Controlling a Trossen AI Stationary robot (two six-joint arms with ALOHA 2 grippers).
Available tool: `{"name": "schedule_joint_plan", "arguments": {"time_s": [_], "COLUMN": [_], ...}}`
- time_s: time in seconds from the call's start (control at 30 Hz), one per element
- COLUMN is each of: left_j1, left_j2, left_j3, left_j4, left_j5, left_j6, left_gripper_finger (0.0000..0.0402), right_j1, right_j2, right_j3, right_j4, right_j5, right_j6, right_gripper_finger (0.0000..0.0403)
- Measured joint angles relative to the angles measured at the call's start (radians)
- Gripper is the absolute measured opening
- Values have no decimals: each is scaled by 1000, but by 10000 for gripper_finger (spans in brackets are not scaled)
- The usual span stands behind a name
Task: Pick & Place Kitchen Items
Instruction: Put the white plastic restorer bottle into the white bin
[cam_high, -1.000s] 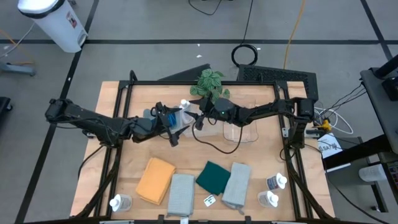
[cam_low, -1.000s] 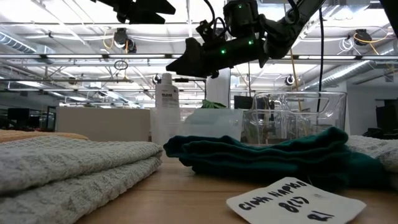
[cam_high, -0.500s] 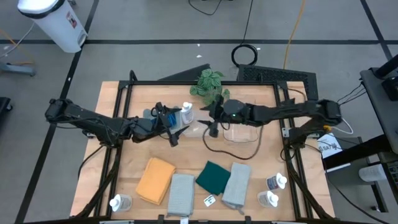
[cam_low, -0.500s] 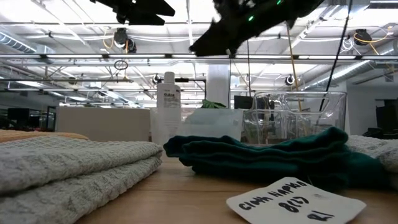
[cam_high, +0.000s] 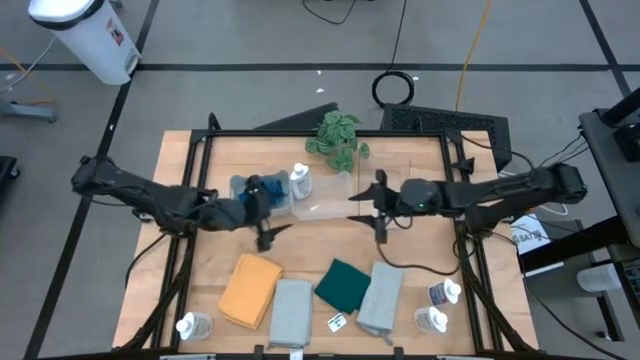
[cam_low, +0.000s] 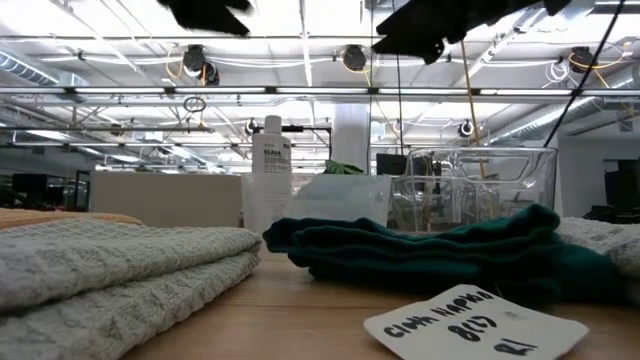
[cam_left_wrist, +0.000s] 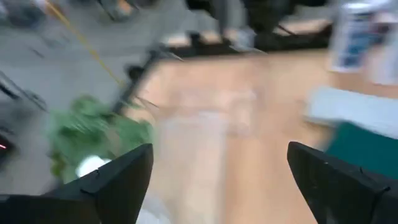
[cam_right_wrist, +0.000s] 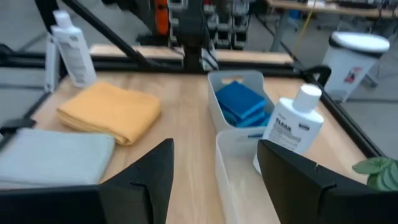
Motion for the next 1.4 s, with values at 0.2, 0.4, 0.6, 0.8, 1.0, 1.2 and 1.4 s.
{"name": "schedule_joint_plan", "arguments": {"time_s": [0.2,0.4,0.6,0.8,1.0,1.2,1.4], "left_j1": [-142,-291,-414,-566,-714,-789,-804], "left_j2": [105,219,270,280,284,326,389], "left_j3": [372,515,516,517,517,517,517], "left_j4": [-704,-1006,-1078,-1032,-972,-986,-987], "left_j5": [320,633,824,821,761,744,715], "left_j6": [-474,-899,-1355,-1778,-2165,-2315,-2291], "left_gripper_finger": [356,341,308,276,262,271,277], "right_j1": [13,13,13,13,13,12,12], "right_j2": [-86,-113,-118,-118,-118,-118,-118], "right_j3": [-76,-113,-116,-116,-116,-116,-116], "right_j4": [121,191,214,268,273,300,314], "right_j5": [-2,-4,-6,-9,-9,-10,-10], "right_j6": [1,0,-52,-108,-144,-174,-183], "right_gripper_finger": [203,203,203,203,203,203,203]}}
